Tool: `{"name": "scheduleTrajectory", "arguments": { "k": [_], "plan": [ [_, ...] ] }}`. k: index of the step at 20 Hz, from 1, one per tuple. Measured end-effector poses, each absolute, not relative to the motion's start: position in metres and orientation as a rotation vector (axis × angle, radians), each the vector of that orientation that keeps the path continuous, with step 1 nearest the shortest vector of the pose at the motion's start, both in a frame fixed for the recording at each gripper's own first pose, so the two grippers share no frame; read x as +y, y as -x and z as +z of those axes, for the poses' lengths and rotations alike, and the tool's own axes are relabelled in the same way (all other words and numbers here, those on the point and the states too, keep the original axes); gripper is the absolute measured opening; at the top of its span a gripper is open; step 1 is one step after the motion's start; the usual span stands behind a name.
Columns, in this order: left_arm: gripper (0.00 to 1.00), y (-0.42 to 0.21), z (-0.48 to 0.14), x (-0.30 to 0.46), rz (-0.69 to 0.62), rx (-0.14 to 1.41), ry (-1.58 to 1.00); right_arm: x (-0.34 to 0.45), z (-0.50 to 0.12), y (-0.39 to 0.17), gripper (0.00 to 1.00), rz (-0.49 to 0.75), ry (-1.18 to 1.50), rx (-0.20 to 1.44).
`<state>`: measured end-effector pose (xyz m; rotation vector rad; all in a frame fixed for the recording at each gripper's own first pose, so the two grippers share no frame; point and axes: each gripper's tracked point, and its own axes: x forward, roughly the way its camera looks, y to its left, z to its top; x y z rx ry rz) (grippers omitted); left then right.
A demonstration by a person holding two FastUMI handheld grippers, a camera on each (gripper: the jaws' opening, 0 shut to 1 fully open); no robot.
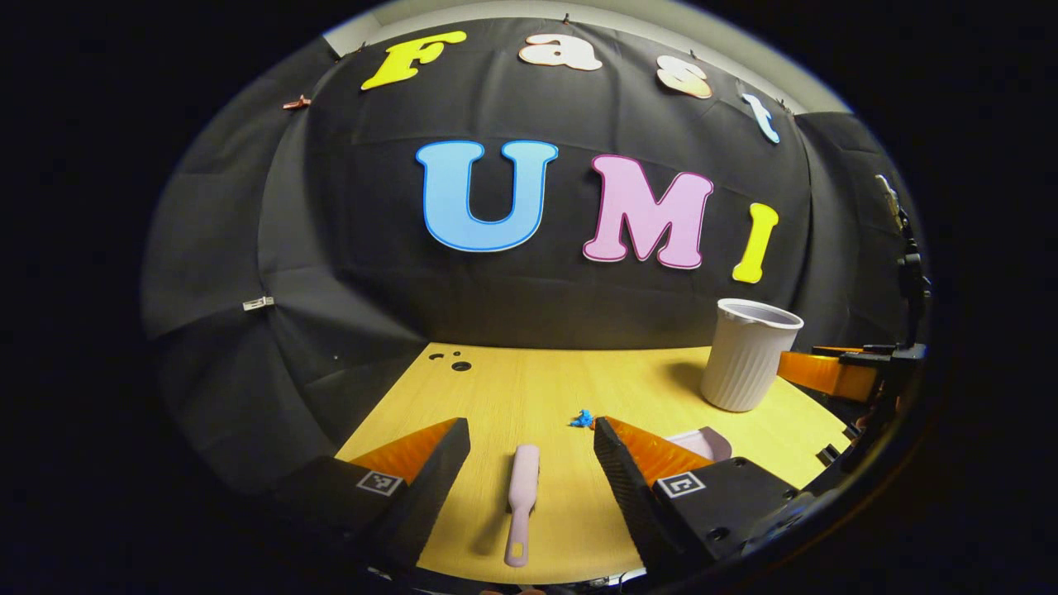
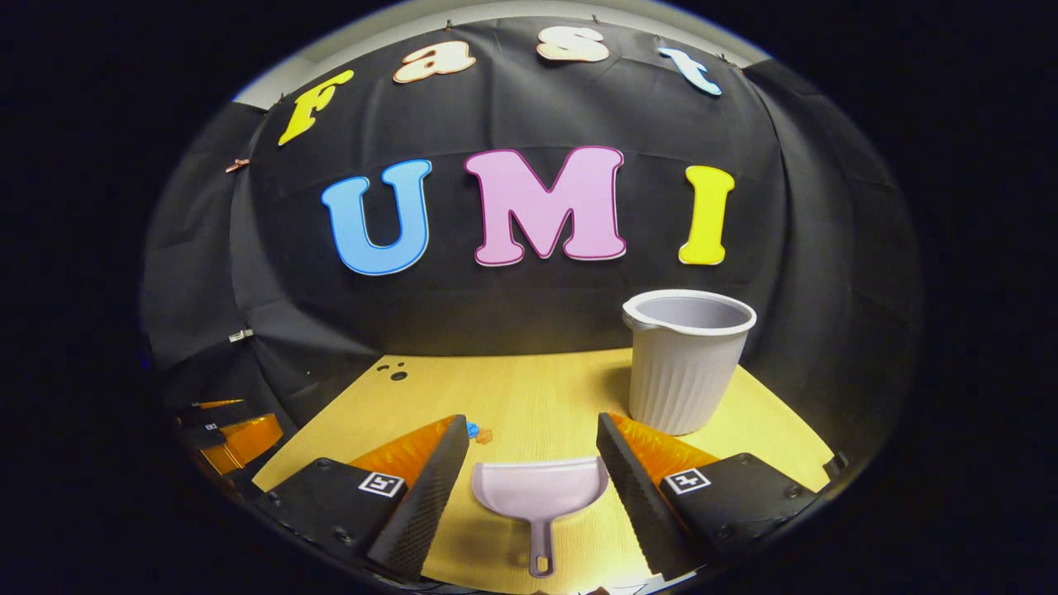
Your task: Pick up the small broom and dustpan from the desktop, sweep the trash into the dustpan with the broom, and then empty the trash into the garbage bin.
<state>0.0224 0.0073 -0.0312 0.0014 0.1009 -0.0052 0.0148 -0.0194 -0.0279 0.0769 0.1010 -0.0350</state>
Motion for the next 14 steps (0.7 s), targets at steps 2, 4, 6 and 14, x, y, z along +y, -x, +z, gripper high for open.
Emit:
{"name": "scheduleTrajectory", "arguments": {
  "k": [2,4,6,14],
  "plan": [
    [0.96,-0.026,-0.040,0.009,-0.005,0.125,0.003,-0.021,-0.034,-0.016,0.98,-0.039,-0.080,0.116],
    [0.96,-0.029,-0.049,0.011,-0.009,0.154,0.008,-0.022,-0.040,-0.018,0.98,-0.040,-0.082,0.139],
    [0.96,-0.034,-0.061,0.012,-0.019,0.195,0.014,-0.023,-0.045,-0.020,0.98,-0.039,-0.080,0.152],
    [0.96,-0.061,-0.131,0.009,-0.033,0.463,0.000,-0.018,-0.070,-0.034,0.98,-0.003,-0.045,0.228]
  ]
}}
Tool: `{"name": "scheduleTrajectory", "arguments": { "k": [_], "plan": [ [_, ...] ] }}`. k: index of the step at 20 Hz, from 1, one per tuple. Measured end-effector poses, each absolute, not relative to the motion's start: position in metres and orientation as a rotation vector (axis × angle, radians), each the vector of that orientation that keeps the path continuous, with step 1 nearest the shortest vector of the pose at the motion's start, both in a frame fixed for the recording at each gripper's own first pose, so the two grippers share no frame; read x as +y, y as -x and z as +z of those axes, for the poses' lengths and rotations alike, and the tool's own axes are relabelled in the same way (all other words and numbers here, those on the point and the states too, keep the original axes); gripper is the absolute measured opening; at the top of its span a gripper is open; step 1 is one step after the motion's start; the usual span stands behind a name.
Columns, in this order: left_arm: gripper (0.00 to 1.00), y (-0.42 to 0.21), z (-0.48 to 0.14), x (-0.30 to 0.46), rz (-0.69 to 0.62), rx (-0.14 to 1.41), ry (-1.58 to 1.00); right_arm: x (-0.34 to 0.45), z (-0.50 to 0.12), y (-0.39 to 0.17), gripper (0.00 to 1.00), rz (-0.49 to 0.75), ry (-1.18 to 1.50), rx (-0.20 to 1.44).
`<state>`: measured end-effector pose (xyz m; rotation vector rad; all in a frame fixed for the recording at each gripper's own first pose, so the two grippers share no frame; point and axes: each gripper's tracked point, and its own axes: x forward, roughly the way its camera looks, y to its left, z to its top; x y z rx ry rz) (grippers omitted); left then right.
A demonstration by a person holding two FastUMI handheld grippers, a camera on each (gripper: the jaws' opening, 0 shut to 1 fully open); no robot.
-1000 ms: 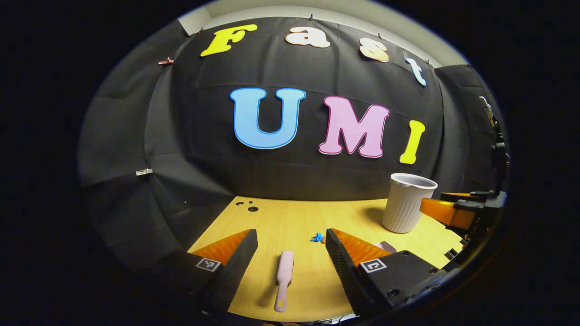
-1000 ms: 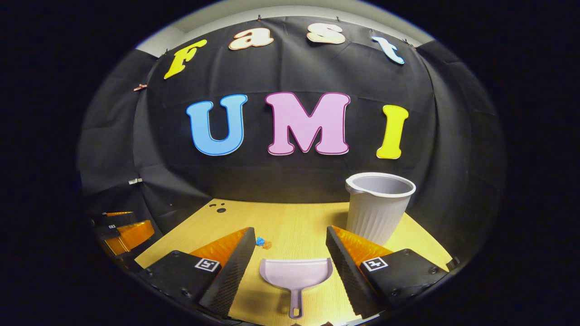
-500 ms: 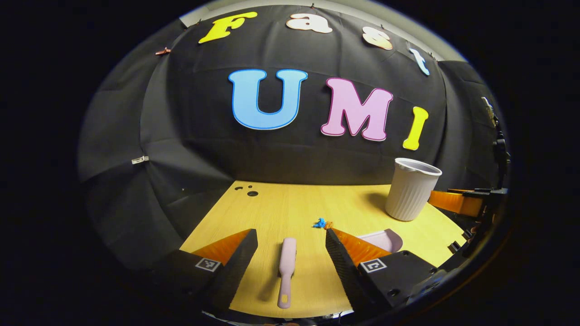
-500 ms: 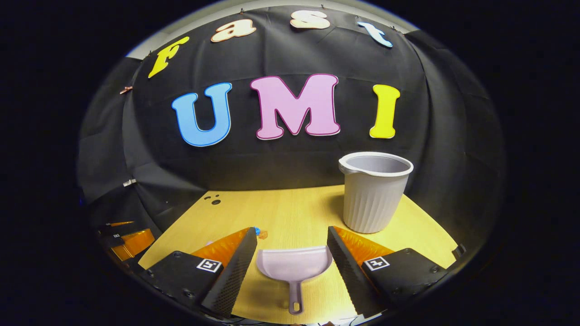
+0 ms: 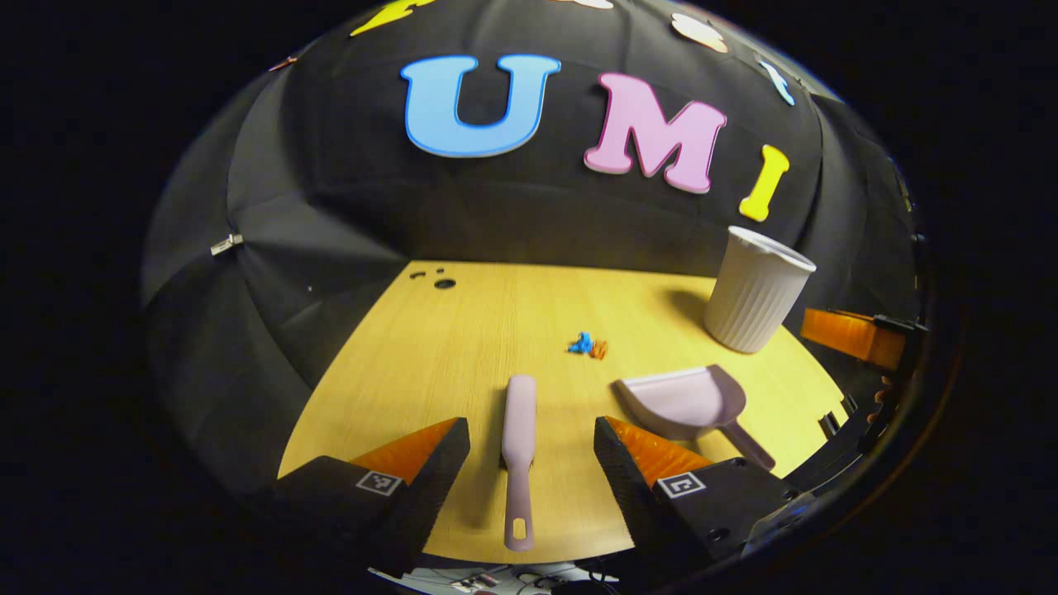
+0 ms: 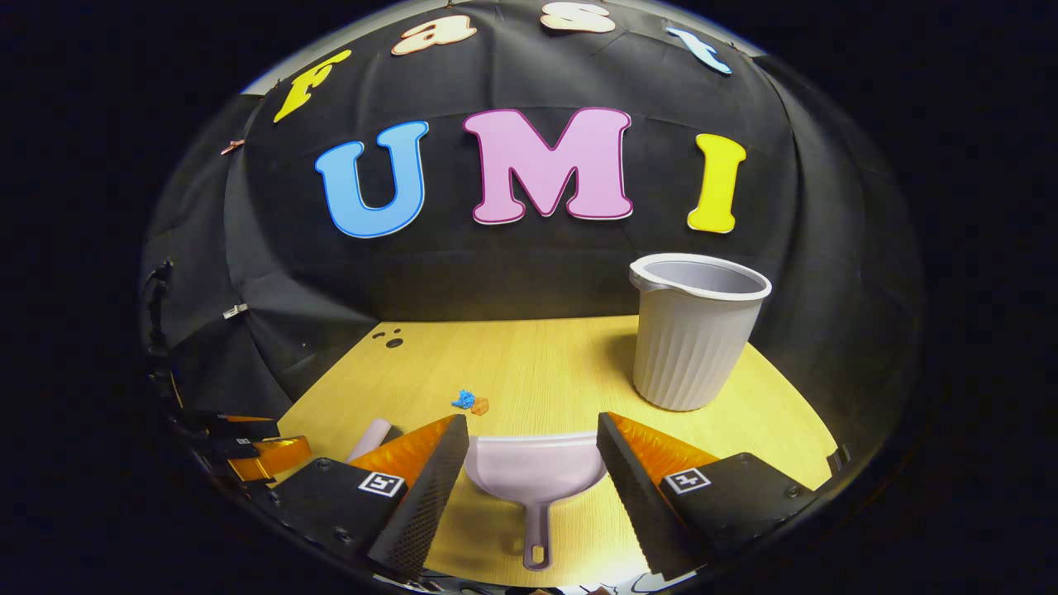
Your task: Pick up the small broom and dustpan from the desktop, sweep the trash into the dustpan with the broom, and then empty the trash into the garbage bin.
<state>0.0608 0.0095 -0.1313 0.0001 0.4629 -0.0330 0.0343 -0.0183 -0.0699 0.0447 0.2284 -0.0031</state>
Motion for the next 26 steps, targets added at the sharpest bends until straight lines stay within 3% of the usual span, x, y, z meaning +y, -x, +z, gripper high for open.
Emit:
{"name": "scheduleTrajectory", "arguments": {
  "k": [11,20,23,26],
  "plan": [
    [0.96,-0.111,-0.228,0.013,0.018,0.866,-0.025,-0.028,-0.115,-0.053,0.98,0.026,-0.042,0.347],
    [0.94,-0.122,-0.270,0.011,0.041,1.022,0.022,-0.041,-0.149,-0.056,0.98,0.014,-0.047,0.460],
    [0.77,-0.122,-0.273,0.014,0.051,1.014,-0.013,-0.043,-0.153,-0.054,0.98,0.007,-0.054,0.471],
    [0.67,-0.123,-0.274,0.013,0.052,1.006,-0.035,-0.045,-0.159,-0.050,0.98,-0.006,-0.044,0.492]
  ]
}}
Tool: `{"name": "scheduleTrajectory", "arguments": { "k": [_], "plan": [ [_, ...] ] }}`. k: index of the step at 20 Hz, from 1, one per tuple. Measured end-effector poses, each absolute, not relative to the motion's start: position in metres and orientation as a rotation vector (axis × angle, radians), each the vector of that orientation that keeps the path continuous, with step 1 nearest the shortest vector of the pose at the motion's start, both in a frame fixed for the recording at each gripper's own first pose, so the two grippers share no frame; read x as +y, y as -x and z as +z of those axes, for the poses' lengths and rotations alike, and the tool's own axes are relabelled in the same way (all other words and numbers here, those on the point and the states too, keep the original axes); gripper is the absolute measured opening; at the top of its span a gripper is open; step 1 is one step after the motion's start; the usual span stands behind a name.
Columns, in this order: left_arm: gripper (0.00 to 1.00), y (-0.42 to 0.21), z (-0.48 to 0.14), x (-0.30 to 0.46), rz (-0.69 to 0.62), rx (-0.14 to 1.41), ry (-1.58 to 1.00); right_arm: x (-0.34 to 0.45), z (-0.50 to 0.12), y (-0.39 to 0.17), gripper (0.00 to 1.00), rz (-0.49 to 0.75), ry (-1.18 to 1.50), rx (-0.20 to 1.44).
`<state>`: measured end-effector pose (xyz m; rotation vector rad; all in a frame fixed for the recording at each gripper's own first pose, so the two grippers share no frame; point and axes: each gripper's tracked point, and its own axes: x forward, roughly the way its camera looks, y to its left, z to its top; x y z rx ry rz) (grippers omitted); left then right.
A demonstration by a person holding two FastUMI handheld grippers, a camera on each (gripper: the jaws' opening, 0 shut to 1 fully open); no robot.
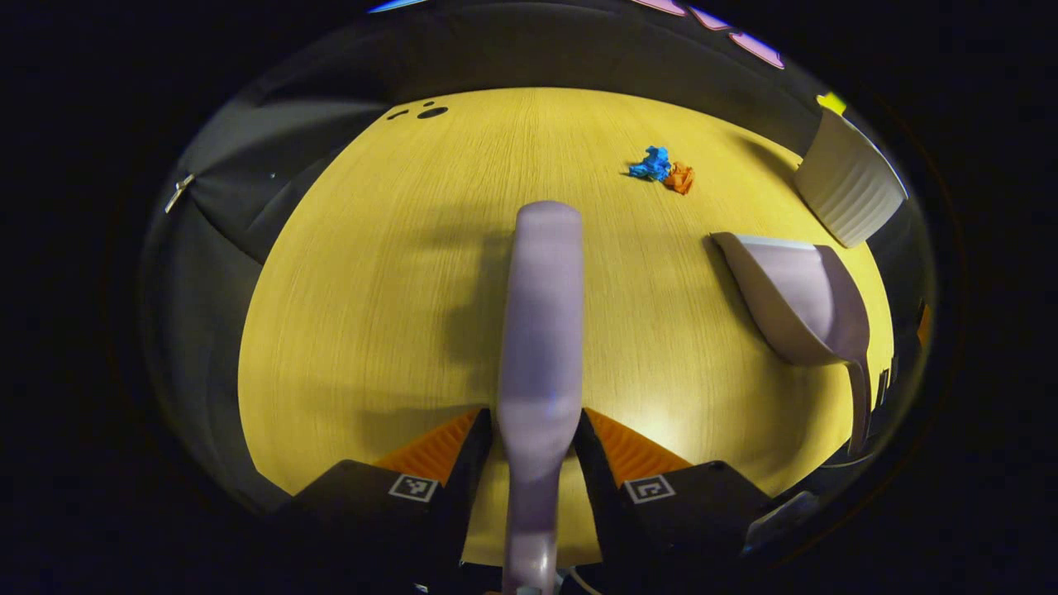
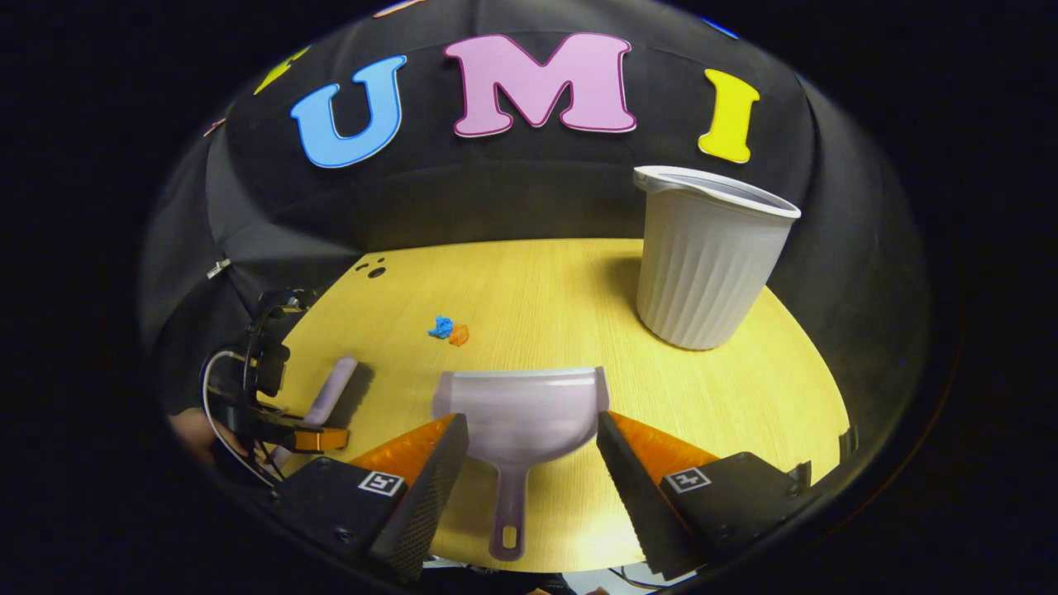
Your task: Pick up the small broom and dustpan from the desktop, sweep the trash into the dustpan with the broom, and then empty the trash into the garbage bin.
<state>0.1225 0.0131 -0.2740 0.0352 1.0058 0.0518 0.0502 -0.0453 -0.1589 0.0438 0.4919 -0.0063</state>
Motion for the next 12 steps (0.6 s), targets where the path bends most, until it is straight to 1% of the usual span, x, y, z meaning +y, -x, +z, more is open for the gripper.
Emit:
{"name": "scheduleTrajectory", "arguments": {
  "k": [1,2,3,5,8,12],
  "plan": [
    [0.61,-0.126,-0.274,0.013,0.051,0.997,-0.036,-0.044,-0.161,-0.049,0.98,-0.007,-0.043,0.496],
    [0.59,-0.125,-0.273,0.012,0.053,0.999,-0.037,-0.043,-0.162,-0.048,0.98,-0.007,-0.042,0.499],
    [0.47,-0.126,-0.277,0.013,0.058,0.998,-0.032,-0.043,-0.166,-0.046,0.98,-0.004,-0.037,0.507],
    [0.34,-0.127,-0.274,0.013,0.071,0.972,-0.014,-0.042,-0.177,-0.045,0.98,-0.007,-0.027,0.542],
    [0.28,-0.127,-0.271,0.014,0.058,0.920,0.031,-0.037,-0.186,-0.041,0.98,-0.006,-0.087,0.593],
    [0.25,-0.114,-0.258,0.018,0.026,0.847,0.036,-0.041,-0.200,-0.033,0.98,-0.036,-0.084,0.660]
  ]
}}
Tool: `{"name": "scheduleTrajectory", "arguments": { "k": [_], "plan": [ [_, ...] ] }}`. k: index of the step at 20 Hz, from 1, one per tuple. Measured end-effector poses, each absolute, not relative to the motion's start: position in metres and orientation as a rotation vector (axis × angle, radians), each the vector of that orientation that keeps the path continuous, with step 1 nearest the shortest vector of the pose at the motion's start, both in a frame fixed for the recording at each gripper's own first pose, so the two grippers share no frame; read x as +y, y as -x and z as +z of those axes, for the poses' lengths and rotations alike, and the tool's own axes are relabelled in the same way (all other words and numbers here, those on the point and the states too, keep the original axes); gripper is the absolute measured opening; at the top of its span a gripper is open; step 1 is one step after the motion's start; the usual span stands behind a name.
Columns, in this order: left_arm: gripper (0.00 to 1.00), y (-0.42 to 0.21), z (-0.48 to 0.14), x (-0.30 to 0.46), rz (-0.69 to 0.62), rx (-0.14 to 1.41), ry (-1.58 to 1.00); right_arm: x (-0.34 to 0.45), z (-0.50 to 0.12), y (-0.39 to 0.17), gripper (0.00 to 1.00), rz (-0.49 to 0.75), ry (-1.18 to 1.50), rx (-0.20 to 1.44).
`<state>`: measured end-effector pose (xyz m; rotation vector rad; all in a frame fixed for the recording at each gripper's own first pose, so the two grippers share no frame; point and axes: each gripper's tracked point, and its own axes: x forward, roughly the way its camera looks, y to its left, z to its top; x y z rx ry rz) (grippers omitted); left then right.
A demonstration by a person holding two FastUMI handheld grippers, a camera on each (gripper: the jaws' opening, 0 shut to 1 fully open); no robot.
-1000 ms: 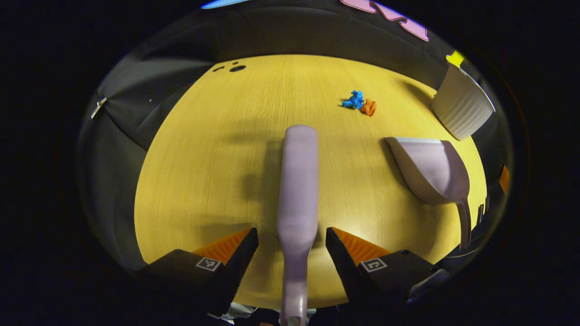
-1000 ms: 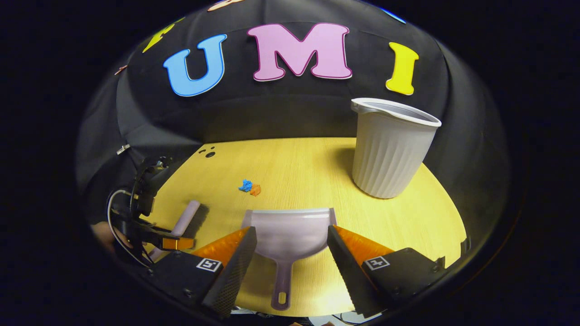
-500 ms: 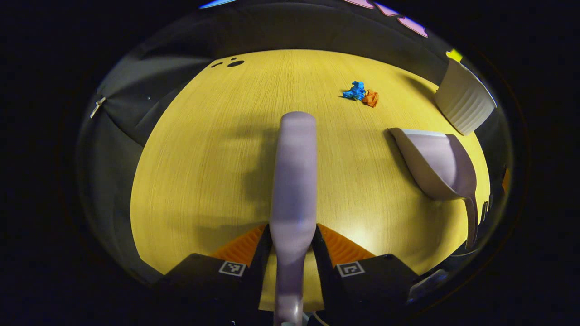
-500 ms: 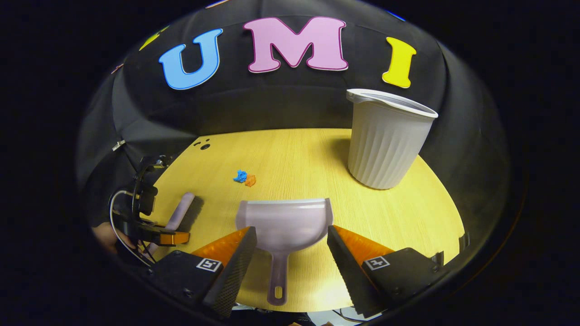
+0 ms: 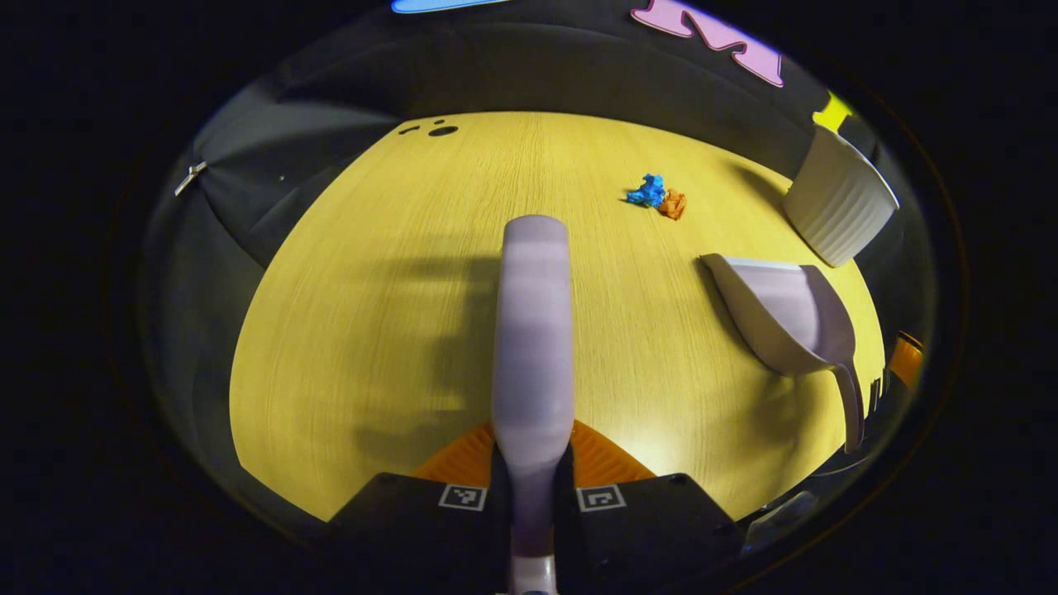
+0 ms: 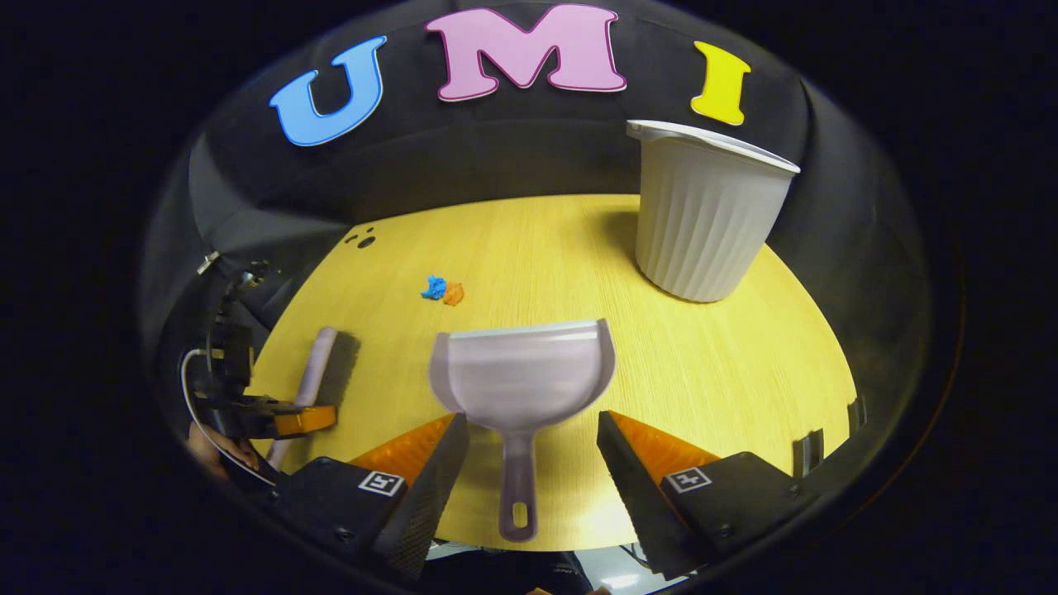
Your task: Pick up the small broom and dustpan from the desktop, sweep the trash into the dustpan with the broom, and then empty the trash into the garbage bin.
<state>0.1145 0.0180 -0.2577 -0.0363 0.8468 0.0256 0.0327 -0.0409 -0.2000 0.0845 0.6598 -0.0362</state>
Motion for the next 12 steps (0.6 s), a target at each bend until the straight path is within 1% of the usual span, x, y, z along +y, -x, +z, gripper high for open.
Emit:
{"name": "scheduleTrajectory", "arguments": {
  "k": [1,4,5,6,9,10,11,12],
  "plan": [
    [0.25,-0.110,-0.251,0.017,0.019,0.820,0.051,-0.040,-0.204,-0.029,1.00,-0.037,-0.090,0.678],
    [0.27,-0.096,-0.233,0.021,0.006,0.761,0.039,-0.036,-0.211,-0.023,0.99,-0.035,-0.113,0.710],
    [0.25,-0.090,-0.227,0.023,0.007,0.742,0.025,-0.034,-0.212,-0.022,0.99,-0.032,-0.115,0.718],
    [0.25,-0.084,-0.222,0.025,0.007,0.724,0.018,-0.033,-0.212,-0.022,0.99,-0.028,-0.114,0.722],
    [0.25,-0.065,-0.208,0.023,-0.001,0.692,0.028,-0.026,-0.222,-0.024,0.99,-0.014,-0.111,0.748],
    [0.23,-0.061,-0.205,0.022,-0.002,0.685,0.026,-0.023,-0.226,-0.027,1.00,-0.012,-0.114,0.757],
    [0.25,-0.056,-0.203,0.021,-0.002,0.684,0.029,-0.022,-0.233,-0.030,1.00,-0.014,-0.114,0.775],
    [0.23,-0.052,-0.200,0.019,-0.004,0.681,0.035,-0.021,-0.242,-0.032,1.00,-0.016,-0.118,0.796]
  ]
}}
